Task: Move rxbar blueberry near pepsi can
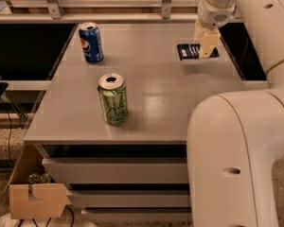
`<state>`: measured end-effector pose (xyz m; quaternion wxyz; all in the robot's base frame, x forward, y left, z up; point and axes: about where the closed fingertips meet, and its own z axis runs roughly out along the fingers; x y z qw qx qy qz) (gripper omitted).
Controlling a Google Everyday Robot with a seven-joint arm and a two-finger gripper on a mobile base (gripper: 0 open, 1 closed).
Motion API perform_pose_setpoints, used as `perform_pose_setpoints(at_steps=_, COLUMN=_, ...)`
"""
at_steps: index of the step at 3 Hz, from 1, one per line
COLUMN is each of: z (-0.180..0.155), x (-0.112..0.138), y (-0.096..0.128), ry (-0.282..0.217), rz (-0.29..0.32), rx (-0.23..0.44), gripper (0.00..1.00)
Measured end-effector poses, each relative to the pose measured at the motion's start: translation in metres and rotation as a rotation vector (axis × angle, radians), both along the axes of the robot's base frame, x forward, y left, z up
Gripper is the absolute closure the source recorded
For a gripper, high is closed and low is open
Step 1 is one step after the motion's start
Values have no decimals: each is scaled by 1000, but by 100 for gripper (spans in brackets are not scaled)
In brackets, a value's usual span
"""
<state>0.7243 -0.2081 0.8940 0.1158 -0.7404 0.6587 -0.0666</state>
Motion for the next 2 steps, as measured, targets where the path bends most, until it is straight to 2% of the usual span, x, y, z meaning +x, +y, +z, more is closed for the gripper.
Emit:
perform_pose_setpoints(at_steps=1, z=22, x=-8, y=5, ry=-30, rz=57, rx=48, gripper=100)
perform_pose_setpoints(at_steps=2, z=36, x=-16, y=23, ry=-42, rz=148, rx=69, gripper=100)
